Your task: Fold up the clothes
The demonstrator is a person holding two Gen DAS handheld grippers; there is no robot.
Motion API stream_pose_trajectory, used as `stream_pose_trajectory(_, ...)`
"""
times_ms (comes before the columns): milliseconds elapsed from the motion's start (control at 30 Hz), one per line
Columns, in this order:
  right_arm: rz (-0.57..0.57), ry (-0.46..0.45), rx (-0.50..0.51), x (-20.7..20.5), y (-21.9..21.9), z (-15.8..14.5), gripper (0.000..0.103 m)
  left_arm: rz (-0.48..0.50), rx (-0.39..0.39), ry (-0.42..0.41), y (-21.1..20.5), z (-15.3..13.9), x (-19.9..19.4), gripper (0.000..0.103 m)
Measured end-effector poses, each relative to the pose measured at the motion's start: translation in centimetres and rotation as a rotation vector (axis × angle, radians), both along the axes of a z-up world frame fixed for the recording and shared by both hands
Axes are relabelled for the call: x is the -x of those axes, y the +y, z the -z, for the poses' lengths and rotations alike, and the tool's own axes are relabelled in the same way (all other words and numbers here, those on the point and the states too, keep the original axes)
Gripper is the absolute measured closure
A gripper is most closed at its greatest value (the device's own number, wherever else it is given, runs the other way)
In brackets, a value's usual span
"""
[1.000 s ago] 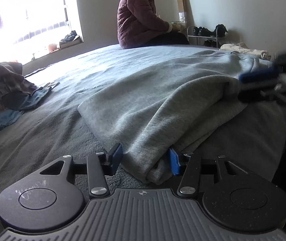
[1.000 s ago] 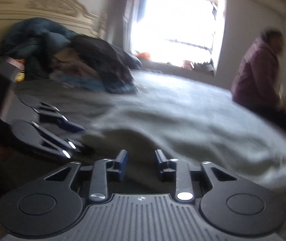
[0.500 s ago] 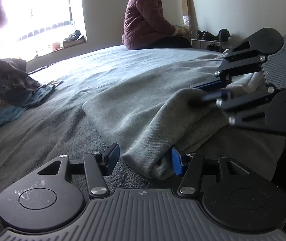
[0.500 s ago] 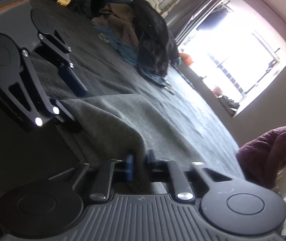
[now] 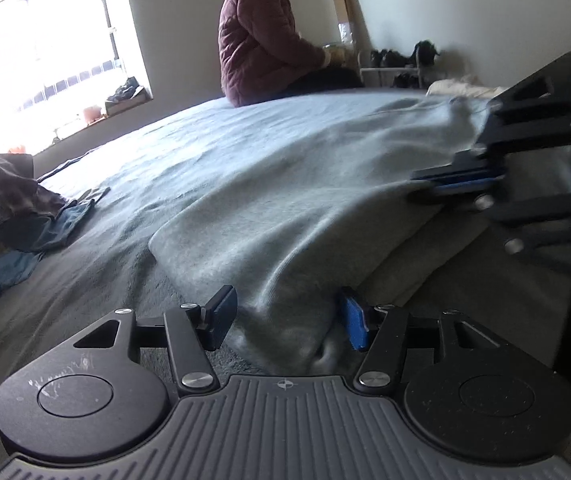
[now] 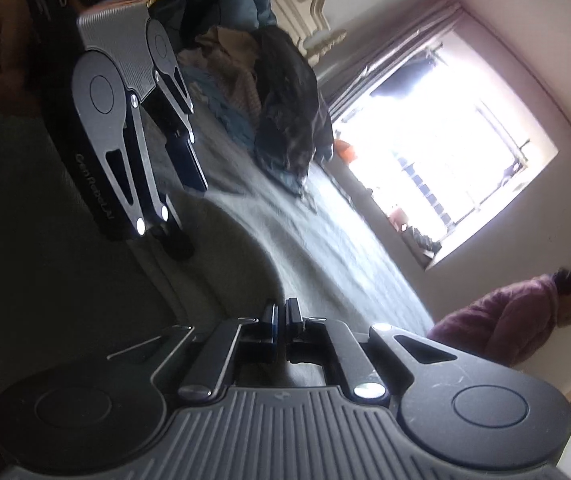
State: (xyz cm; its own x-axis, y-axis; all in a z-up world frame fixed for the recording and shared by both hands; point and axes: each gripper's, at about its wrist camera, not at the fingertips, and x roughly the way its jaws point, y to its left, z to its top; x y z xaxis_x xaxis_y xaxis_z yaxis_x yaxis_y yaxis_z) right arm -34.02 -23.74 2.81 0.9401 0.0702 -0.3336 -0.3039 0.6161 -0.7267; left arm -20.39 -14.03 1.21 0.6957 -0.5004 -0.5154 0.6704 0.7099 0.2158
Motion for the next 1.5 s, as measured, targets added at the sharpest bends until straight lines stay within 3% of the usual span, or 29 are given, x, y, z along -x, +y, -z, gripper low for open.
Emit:
stream_pose_trajectory(67, 0.006, 0.004, -0.008, 0.3, -0.3, 0.1, 0.101, -0.012, 0.012, -0.003, 0.1, -0.1, 0.0, 0.048)
stream_pose_trajectory(133, 0.015, -0.002, -0.016, 0.4, -0.3, -0.1, 0.1, -0.003, 0.02, -0.019, 0.2, -0.3, 0.3, 0.061)
stream_pose_trajectory(333, 0.018, 0.023, -0.152, 1.1, -0.8, -2.2, 0.1, 0.01, 0.012, -0.057, -0.1, -0.5, 1.2, 0.081)
stream_pose_trajectory(500, 0.017, 0.183, -0.42, -0.3, -1.6, -3.6, 0.1, -0.003, 0.023, -0.085, 0.0, -0.4, 1.7, 0.086)
stream_pose_trajectory(633, 0.165, 0.205, -0.457, -3.5, -1.4, -1.8, 0.1, -0.001, 0.023, -0.098, 0.1, -0.1, 2.1, 0.089)
stream_pose_trajectory(733, 0.301, 0.184, -0.493, -5.9, -1.4, -0.4, 0.102, 0.012, 0.007, -0.099, 0.4, 0.3, 2.4, 0.089)
stream_pose_trajectory(867, 0.424, 0.136, -0.618, -6.7, -2.5, 0.1, 0.103, 0.048, -0.025, -0.111, 1.0, -0.3, 2.9, 0.083)
stream_pose_trajectory(1000, 0.399, 0.111, -0.623, -5.2, -2.2, 0.4, 0.102, 0.086, 0.038, -0.089, 1.8, -2.3, 2.4, 0.059)
stream_pose_trajectory(1100, 0.35, 0.095, -0.6, -3.4, -2.3, 0.3, 0.1, 0.169, 0.057, -0.07, 0.8, -3.3, 1.3, 0.052)
stream_pose_trajectory(1200, 0.303, 0.079, -0.567, -1.5, -2.3, -0.1, 0.091, 0.246, 0.057, -0.04, -0.7, -3.6, -0.5, 0.05)
stream_pose_trajectory(1267, 0.274, 0.075, -0.564, -0.3, -2.7, -0.6, 0.088, 0.271, 0.024, -0.038, -1.7, -3.3, -1.3, 0.05)
stream_pose_trajectory(1333, 0.26, 0.077, -0.583, 0.6, -3.1, -1.2, 0.088, 0.287, -0.014, -0.057, -2.4, -2.8, -1.5, 0.058)
stream_pose_trajectory(1400, 0.261, 0.096, -0.628, 1.1, -3.8, -1.8, 0.088, 0.296, -0.044, -0.108, -2.8, -2.4, -0.8, 0.077)
stream_pose_trajectory(1500, 0.251, 0.167, -0.809, 1.1, -5.7, -3.0, 0.088, 0.306, -0.089, -0.236, -2.9, -1.8, 1.4, 0.091)
